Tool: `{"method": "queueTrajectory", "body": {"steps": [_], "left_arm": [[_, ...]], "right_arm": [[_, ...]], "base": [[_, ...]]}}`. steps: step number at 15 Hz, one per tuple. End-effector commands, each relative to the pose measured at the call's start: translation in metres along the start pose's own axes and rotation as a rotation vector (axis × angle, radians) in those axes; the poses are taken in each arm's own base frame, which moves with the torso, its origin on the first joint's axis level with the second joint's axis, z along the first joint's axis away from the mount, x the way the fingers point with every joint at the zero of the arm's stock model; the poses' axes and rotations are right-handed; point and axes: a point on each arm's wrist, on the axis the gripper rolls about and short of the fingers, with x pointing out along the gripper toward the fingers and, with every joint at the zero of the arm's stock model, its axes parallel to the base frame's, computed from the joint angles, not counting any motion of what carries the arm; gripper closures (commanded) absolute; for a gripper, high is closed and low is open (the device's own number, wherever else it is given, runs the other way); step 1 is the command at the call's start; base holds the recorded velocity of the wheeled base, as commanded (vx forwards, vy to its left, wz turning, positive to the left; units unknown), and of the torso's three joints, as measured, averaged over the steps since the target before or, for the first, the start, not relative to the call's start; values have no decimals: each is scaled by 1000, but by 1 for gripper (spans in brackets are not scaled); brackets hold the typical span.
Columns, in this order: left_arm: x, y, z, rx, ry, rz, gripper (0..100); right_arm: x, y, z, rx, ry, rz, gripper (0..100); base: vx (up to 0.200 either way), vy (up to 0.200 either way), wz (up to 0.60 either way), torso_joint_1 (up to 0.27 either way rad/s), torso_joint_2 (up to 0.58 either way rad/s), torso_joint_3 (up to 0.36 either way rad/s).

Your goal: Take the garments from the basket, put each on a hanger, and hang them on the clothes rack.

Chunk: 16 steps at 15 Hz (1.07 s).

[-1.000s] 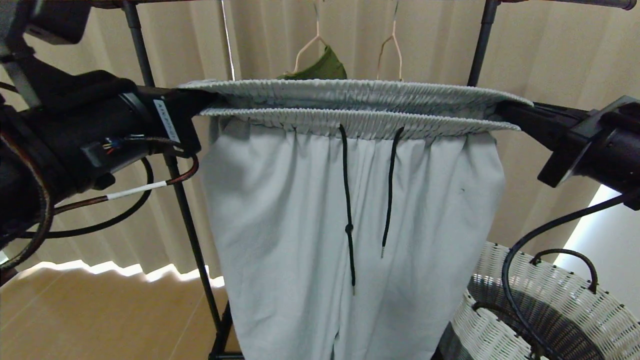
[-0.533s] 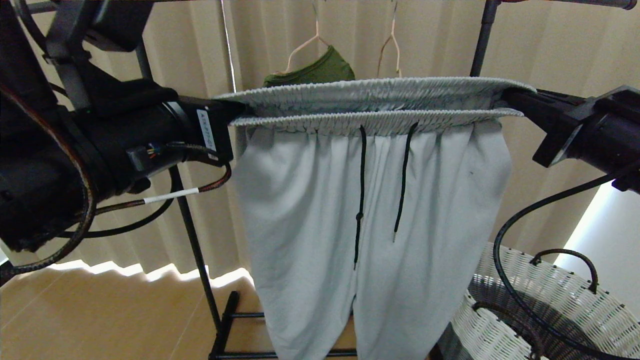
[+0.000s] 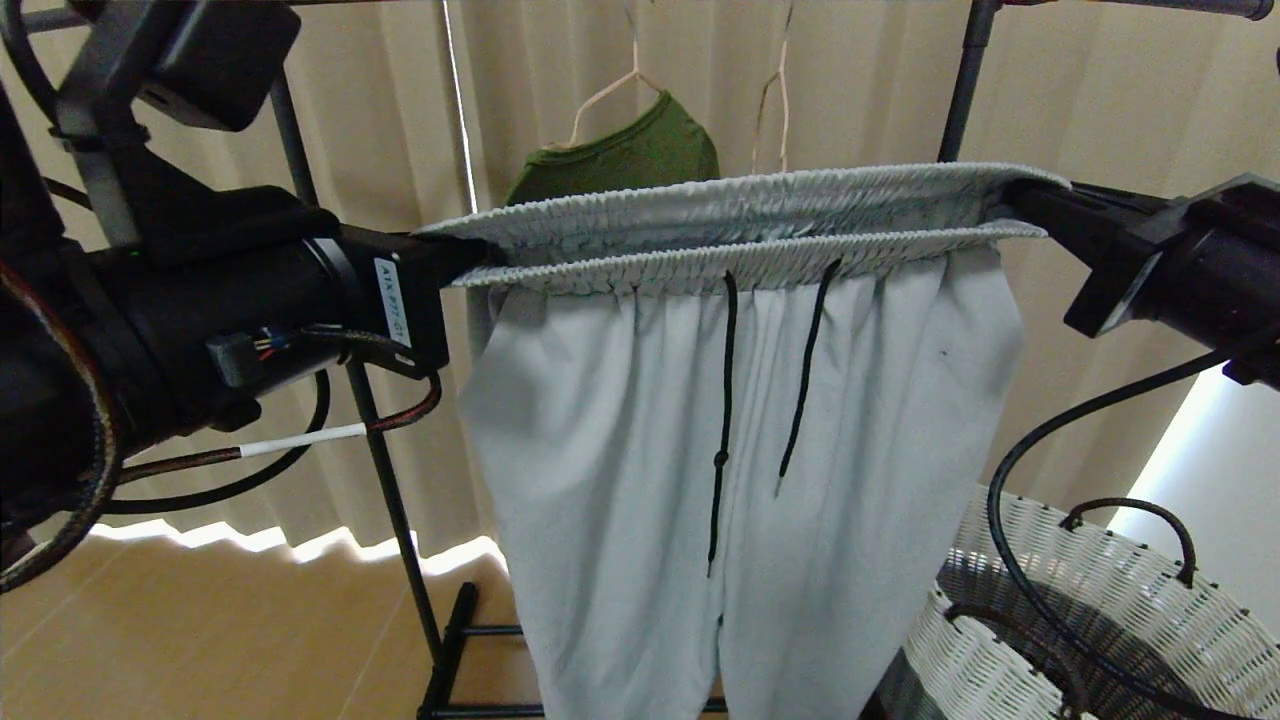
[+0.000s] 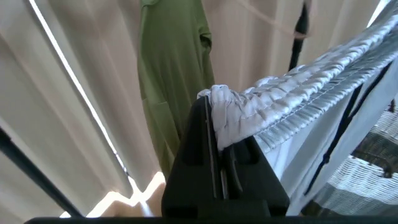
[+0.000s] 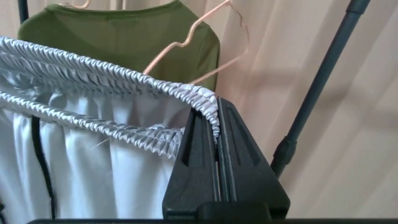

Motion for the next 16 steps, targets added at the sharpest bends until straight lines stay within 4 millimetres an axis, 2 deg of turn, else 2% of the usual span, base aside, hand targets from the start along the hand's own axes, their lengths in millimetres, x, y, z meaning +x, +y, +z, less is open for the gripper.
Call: {"method": "queueTrajectory", "body": {"steps": [1,4,5,7,11,14,16], "left_arm": [[1,-1,1,-1,-2,-1,100],[12,-2,3,-4,-5,21,100],[21,-3,4,-9,-16,62,100],[37,-6,6,-18,-37,114,100],[65,-11,12,-33,-75,174,100],[69,-12,12,-33,-75,176,100],[69,-12,12,-33,-75,176,100]], "right_arm": [[-8,-1,6,-1,-6,-4,100],[-32,-3,21,0,22,5,100],[-46,-3,28,2,44,19,100],[-62,-3,29,4,82,32,100],[-80,11,34,69,74,153,100],[-92,19,29,90,84,269,100],[-92,20,25,90,94,288,100]], "base": [[0,0,0,0,0,0],[0,0,0,0,0,0],[0,0,0,0,0,0],[0,0,0,0,0,0],[0,0,0,0,0,0],[0,0,0,0,0,0],[0,0,0,0,0,0]]}}
